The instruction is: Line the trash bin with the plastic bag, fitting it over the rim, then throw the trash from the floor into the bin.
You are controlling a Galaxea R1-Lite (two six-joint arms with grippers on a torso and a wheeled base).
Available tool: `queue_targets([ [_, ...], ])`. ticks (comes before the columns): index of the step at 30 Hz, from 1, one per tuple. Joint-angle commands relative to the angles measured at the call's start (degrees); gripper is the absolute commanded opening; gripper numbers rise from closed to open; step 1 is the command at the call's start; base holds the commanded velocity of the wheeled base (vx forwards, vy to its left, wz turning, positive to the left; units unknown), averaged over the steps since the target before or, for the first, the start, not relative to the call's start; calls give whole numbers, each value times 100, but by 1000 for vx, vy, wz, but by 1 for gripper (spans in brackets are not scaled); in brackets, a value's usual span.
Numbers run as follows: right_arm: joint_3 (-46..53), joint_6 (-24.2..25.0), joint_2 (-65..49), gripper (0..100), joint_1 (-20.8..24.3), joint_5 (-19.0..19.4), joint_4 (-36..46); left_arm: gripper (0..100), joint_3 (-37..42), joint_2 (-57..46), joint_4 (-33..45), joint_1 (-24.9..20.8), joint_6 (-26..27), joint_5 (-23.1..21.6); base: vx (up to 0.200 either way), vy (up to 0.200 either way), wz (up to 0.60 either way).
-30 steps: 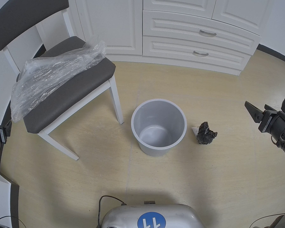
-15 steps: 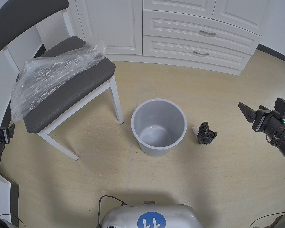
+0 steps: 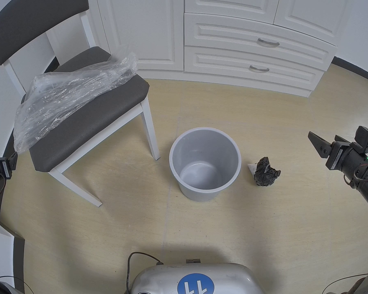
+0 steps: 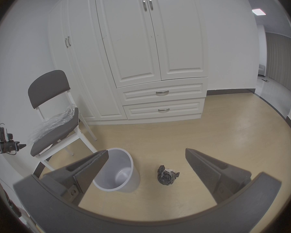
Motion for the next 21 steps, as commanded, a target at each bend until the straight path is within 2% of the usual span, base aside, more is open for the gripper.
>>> queue_targets([
  [1,-17,-6,-115,100,-9,-6,6,100,93,-376,39,-211,-21,-100,0,0,0],
  [9,-61,12,-133,100,-27,-14,15,100,-39,-113,30,-247,-65,-56,0,0,0],
  [21,-61,21,-63,100,-27,-23,32,100,-259,292,4,-27,-144,-74,0,0,0],
])
